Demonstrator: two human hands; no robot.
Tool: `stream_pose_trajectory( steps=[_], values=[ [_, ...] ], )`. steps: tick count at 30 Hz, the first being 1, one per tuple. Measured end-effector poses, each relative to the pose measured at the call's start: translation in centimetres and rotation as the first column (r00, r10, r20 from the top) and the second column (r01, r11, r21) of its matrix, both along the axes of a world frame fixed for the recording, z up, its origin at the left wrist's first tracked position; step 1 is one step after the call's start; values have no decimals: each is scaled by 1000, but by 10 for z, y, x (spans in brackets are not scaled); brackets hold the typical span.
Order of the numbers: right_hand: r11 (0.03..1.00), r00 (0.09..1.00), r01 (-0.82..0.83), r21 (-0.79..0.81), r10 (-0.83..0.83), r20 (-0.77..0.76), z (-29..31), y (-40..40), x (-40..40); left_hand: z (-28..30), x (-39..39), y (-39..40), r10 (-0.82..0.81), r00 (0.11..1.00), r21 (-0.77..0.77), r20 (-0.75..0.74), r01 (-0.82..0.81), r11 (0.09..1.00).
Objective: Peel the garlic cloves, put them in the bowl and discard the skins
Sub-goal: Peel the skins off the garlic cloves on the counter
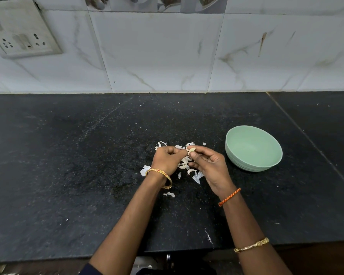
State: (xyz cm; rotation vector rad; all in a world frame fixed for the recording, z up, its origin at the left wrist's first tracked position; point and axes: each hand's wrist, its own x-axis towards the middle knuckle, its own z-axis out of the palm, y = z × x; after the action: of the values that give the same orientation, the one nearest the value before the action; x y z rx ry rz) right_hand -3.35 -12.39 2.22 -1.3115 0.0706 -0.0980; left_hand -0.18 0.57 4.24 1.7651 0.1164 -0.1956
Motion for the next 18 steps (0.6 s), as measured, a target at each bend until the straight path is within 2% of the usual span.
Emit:
stream_pose_trajectory(
  steps=[4, 7, 12, 18],
  values=[
    [995, 1000, 27, 98, -25, -14, 5, -3, 2, -6, 2, 4, 35, 998, 96, -56, -30, 995],
    [992, 1000, 13, 122, -10, -26, 8, -8, 3, -10, 3, 7, 49, 998, 206, -44, -39, 978],
    [997, 997, -18, 77, 24, -79, 8, -14, 6, -6, 5, 6, -42, 991, 200, 129, 16, 980],
    [999, 993, -35, 27, 38, -113, 11, -18, 10, 5, 15, 3, -176, 937, 210, 302, 115, 971]
  ],
)
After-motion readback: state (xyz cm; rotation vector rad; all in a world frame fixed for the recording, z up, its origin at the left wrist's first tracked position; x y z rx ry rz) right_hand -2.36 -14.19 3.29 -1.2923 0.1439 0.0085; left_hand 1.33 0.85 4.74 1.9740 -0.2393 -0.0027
